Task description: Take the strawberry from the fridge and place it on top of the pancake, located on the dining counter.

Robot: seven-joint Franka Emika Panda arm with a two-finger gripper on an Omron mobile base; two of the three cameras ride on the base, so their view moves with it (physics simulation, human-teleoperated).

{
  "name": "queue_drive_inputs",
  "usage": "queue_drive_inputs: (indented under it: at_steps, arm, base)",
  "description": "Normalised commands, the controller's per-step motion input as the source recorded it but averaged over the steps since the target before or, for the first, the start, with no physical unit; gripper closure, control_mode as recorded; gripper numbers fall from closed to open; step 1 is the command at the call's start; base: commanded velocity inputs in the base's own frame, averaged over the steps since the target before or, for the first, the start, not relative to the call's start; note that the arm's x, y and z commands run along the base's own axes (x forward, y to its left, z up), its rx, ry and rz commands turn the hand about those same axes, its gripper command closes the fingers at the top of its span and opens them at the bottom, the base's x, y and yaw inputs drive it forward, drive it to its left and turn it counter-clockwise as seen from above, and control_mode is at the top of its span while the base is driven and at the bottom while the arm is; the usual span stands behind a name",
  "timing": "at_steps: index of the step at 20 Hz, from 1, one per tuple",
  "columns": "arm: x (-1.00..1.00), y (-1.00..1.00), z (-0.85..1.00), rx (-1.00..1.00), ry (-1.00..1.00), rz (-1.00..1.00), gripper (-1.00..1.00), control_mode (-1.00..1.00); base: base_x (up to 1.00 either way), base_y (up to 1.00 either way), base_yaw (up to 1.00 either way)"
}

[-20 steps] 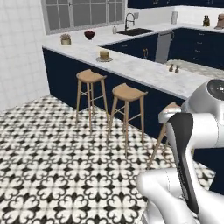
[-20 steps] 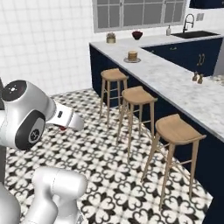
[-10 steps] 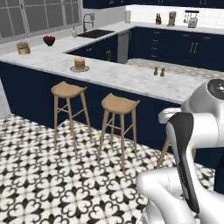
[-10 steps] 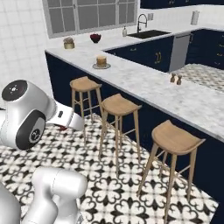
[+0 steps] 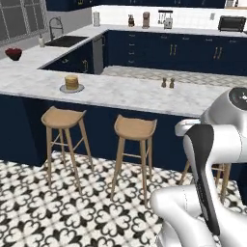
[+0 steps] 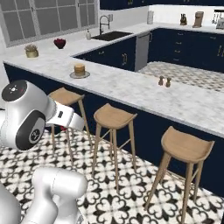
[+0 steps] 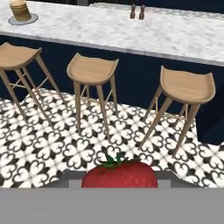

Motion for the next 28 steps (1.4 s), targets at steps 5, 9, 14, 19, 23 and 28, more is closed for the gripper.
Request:
queue_drive_inputs:
  at_steps: [5,9,14,19,23,28]
  arm:
    - [0.0,0.0,0.0,0.0,0.0,0.0,1.0,1.0]
    - [0.0,0.0,0.0,0.0,0.0,0.0,1.0,1.0]
    - [0.0,0.0,0.0,0.0,0.0,0.0,1.0,1.0]
    - [0.0,0.0,0.0,0.0,0.0,0.0,1.0,1.0]
    - [0.0,0.0,0.0,0.0,0.0,0.0,1.0,1.0]
    - [0.0,0.0,0.0,0.0,0.0,0.0,1.0,1.0]
  base:
    - [0.99,1.0,-0.45]
    - [0.98,1.0,-0.48]
    - [0.99,1.0,-0.48]
    - [0.94,1.0,-0.47]
    - [0.89,1.0,-0.39]
    - [0.1,1.0,-0.08]
